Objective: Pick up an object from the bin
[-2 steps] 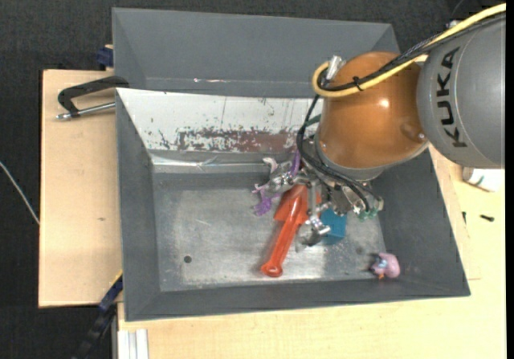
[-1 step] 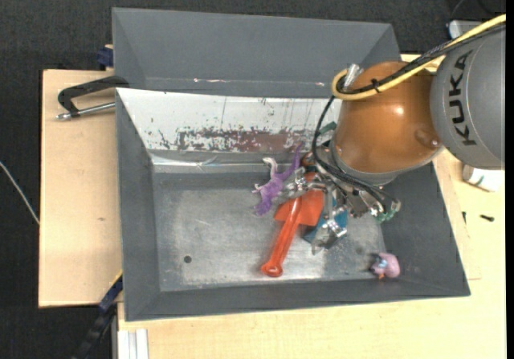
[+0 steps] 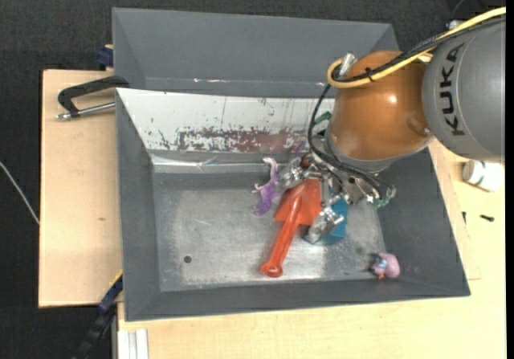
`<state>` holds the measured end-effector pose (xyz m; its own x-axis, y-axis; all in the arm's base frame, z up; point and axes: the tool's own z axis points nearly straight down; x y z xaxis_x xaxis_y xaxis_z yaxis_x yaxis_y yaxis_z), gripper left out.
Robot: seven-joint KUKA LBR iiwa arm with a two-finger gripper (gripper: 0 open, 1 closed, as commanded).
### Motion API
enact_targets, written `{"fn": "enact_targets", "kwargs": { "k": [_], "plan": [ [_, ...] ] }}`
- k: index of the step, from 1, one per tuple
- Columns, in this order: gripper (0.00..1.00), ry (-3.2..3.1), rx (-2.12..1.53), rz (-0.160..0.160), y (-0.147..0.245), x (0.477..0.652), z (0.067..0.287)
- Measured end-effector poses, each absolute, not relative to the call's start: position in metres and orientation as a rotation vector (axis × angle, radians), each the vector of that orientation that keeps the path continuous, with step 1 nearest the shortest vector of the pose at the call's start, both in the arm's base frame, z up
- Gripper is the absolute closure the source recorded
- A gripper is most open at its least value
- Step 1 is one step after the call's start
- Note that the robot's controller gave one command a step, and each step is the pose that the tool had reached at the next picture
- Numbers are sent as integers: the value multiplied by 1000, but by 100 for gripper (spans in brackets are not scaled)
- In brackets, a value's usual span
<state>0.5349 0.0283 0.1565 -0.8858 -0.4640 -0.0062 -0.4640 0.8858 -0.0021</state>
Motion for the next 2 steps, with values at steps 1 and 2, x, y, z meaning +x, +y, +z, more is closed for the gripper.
{"fn": "enact_targets", "kwargs": {
  "k": [1,2],
  "plan": [
    [0,2812,-1400,5,29,555,89],
    [100,2597,-1778,11,21,571,75]
  ]
}}
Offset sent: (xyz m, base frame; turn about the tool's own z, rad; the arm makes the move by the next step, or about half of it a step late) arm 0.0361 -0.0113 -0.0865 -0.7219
